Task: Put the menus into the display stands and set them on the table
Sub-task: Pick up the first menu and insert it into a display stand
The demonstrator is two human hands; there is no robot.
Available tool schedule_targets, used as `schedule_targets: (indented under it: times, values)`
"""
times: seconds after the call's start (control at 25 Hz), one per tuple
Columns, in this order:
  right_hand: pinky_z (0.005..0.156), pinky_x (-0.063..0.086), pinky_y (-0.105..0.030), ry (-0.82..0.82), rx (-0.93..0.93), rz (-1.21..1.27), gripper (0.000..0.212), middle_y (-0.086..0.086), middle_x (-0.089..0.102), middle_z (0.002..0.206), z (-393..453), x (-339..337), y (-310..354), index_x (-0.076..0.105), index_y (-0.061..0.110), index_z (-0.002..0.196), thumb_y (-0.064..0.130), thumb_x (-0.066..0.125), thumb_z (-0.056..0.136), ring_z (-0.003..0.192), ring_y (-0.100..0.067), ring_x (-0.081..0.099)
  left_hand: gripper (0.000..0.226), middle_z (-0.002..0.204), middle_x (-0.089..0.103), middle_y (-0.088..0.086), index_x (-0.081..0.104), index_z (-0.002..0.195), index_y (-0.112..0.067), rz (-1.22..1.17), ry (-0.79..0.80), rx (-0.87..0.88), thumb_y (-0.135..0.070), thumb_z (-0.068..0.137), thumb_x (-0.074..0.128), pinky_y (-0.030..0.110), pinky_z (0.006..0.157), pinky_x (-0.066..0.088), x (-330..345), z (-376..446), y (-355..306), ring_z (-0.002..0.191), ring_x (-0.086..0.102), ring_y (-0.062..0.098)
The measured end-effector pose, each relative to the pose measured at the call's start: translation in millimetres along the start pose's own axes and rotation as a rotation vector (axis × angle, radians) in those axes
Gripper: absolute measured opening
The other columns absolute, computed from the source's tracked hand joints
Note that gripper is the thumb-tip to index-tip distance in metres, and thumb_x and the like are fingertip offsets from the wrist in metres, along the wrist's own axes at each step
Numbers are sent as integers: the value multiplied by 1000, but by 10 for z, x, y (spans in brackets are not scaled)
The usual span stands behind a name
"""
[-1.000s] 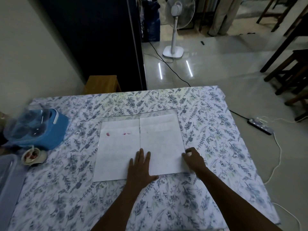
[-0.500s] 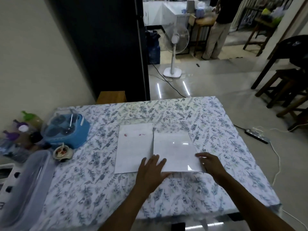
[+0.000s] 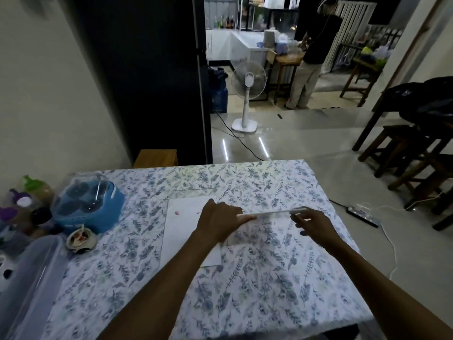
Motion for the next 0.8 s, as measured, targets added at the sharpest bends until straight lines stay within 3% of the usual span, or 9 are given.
schedule_targets:
  times: [0.04,0.12,0.2,0.24,0.28,0.36,0.44,0.6,0.8]
  values:
    - [67,62,-38,-29,-31,-72,17,3,71,92,108,-8,69,71,20,97,35,66,90,80,-15,71,41,99,66,4,42,143,-44,-13,27,17,-45,107,22,35,69,33,-23,106,80,85,64,29]
    - [71,61,-43,-72,-77,-138,14,2,70,96,351,4,185,67,22,93,36,64,91,79,-14,70,40,96,65,3,48,139,-42,-53,25,-55,-51,104,33,32,63,41,21,335,324,82,64,27]
    - [76,61,-45,-78,-102,-128,14,-1,72,101,612,46,221,66,22,92,35,63,92,85,-17,71,85,84,65,0,67,113,-32,-160,-24,-186,-83,85,5,30,58,41,98,575,591,72,60,23]
    - [77,60,-45,-72,-105,-105,13,-1,73,102,738,65,222,66,23,92,36,63,92,87,-17,71,96,79,65,-2,70,99,-28,-303,-58,-279,-91,75,2,30,57,41,167,677,733,68,59,21]
    - [76,60,-43,-61,-101,-72,14,1,74,102,855,79,213,67,24,92,37,63,92,90,-17,70,90,77,67,-4,71,92,-27,-451,-94,-371,-95,72,15,31,58,45,200,746,847,68,62,20]
    - [67,55,-33,-44,-103,7,16,6,74,97,1034,92,192,67,22,91,38,65,91,89,-12,69,72,83,73,-8,72,98,-32,-681,-162,-552,-91,63,51,33,65,56,322,835,1020,75,68,16]
    - [63,47,-23,-38,-114,65,11,10,73,94,1164,111,186,66,27,86,38,66,89,85,-8,68,78,88,77,-8,71,105,-29,-821,-229,-730,-86,53,68,36,67,61,492,813,1108,77,71,12]
    - [64,48,-23,-11,-116,105,12,8,74,97,1407,183,133,62,34,81,42,67,88,87,-8,69,68,89,80,-9,76,102,-26,-958,-278,-842,-72,53,83,37,66,64,699,863,1163,74,74,3]
    - [63,49,-22,-18,-98,98,11,4,74,96,1547,233,103,66,25,87,35,70,87,80,-9,70,56,93,80,-9,77,105,-26,-938,-276,-839,-61,62,85,34,67,64,682,938,1196,76,73,0]
Point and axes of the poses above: each hand's wrist, its own z-axis towards the middle knuckle, its own x-axis out of the palm, y = z × x, the point moved 5 cm from there along z, towards the middle knuckle
